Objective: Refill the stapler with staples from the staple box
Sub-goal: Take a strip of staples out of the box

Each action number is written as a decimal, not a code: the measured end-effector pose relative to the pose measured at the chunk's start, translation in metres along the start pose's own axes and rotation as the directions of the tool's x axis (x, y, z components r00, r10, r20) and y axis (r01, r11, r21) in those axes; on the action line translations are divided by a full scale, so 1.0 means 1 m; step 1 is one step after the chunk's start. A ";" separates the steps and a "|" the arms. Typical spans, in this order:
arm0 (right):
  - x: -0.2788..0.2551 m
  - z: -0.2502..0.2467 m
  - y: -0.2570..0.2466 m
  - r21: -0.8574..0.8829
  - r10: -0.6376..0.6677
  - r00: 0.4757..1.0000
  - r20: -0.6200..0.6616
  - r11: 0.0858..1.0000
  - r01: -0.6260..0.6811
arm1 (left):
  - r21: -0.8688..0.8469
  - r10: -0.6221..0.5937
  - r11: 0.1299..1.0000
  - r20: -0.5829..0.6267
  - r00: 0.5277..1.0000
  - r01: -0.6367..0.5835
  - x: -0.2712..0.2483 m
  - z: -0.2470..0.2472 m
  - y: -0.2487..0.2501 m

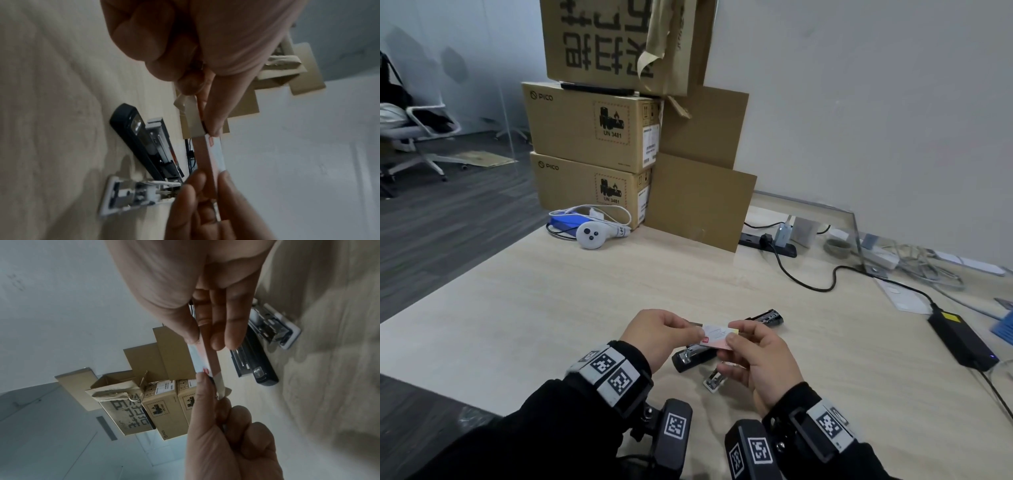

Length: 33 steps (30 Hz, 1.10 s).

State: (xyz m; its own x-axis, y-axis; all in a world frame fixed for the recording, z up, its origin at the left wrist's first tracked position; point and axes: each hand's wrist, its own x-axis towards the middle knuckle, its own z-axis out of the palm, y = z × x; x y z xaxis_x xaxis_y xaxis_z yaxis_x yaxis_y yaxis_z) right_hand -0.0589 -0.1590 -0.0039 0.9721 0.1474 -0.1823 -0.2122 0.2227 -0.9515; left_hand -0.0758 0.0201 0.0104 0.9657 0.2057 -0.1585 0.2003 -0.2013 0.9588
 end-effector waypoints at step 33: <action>-0.012 -0.013 -0.001 0.134 0.139 0.990 -0.032 0.982 -0.134 | 0.153 0.001 0.988 0.036 0.999 -0.006 0.003 0.007 0.005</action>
State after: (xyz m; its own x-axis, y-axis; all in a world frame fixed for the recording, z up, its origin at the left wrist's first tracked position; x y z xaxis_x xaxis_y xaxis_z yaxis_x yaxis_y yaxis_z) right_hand -0.0689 -0.1732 -0.0037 0.9359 0.1461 -0.3206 -0.3516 0.3285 -0.8766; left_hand -0.0710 0.0135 0.0128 0.9712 0.1710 -0.1660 0.2171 -0.3469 0.9125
